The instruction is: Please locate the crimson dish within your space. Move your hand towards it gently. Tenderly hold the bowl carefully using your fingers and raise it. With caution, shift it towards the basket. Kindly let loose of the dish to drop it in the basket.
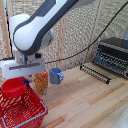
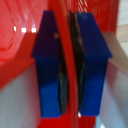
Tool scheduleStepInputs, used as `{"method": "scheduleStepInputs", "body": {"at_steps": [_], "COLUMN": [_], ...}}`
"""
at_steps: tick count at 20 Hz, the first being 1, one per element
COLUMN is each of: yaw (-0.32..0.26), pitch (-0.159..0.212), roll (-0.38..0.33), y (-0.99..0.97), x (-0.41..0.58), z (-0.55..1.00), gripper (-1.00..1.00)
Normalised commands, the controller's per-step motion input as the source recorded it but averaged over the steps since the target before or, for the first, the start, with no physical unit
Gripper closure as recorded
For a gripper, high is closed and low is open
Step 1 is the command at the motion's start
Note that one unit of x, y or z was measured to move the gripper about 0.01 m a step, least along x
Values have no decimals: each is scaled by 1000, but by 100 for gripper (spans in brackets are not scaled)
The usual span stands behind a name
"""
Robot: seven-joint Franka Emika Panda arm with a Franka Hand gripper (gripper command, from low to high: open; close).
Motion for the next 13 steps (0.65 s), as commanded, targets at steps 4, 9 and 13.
{"method": "scheduleStepInputs", "body": {"at_steps": [4, 9, 13], "yaw": [53, 80, 117], "pitch": [-67, -200, -243], "roll": [0, -69, -89], "y": [-141, -325, -246], "x": [378, 340, 371], "z": [433, 562, 386], "gripper": [-100, -100, -100]}}
